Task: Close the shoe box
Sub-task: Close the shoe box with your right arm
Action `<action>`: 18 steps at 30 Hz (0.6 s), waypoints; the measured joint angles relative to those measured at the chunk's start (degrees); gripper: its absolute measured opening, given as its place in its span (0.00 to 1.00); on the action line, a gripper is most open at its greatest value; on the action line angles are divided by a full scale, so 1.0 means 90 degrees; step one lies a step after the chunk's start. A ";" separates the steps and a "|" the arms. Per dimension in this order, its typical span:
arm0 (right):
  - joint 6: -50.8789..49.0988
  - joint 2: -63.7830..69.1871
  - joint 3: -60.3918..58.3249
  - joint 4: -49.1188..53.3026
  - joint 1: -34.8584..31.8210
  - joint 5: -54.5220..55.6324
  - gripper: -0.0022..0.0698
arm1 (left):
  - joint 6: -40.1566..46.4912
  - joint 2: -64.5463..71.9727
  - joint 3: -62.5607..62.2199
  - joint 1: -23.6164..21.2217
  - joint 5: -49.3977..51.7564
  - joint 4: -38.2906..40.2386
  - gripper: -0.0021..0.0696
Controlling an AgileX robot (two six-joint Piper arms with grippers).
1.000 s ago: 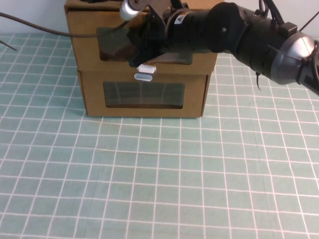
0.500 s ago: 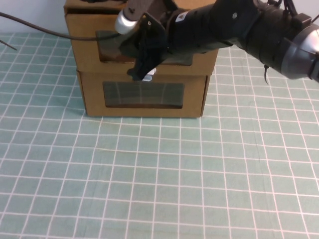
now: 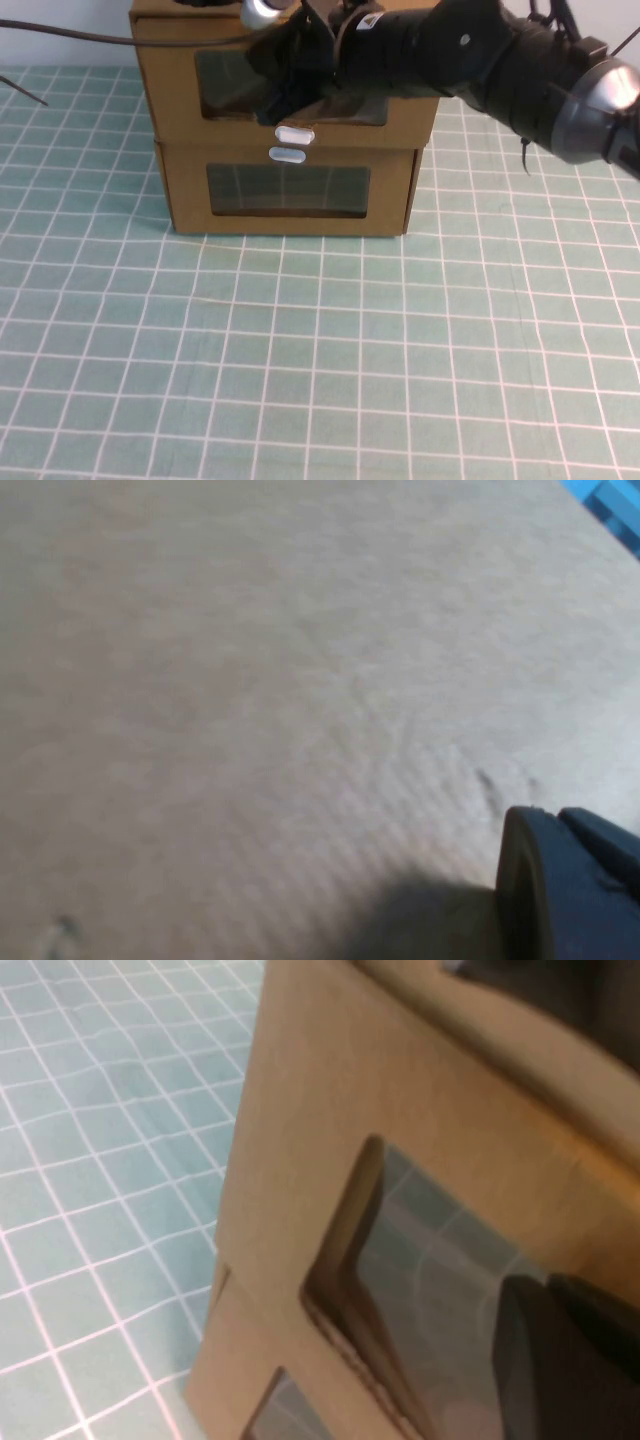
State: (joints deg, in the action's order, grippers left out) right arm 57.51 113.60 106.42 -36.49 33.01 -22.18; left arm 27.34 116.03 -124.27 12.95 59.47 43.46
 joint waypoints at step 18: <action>0.0689 -0.0413 -0.0009 -0.0438 -0.0118 -0.1314 0.01 | 0.0000 -0.0154 0.0000 -0.0068 0.0012 -0.0137 0.02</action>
State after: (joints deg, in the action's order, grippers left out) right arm 63.71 109.88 106.33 -40.43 31.95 -34.01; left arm 27.34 114.65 -124.27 12.34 59.58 42.22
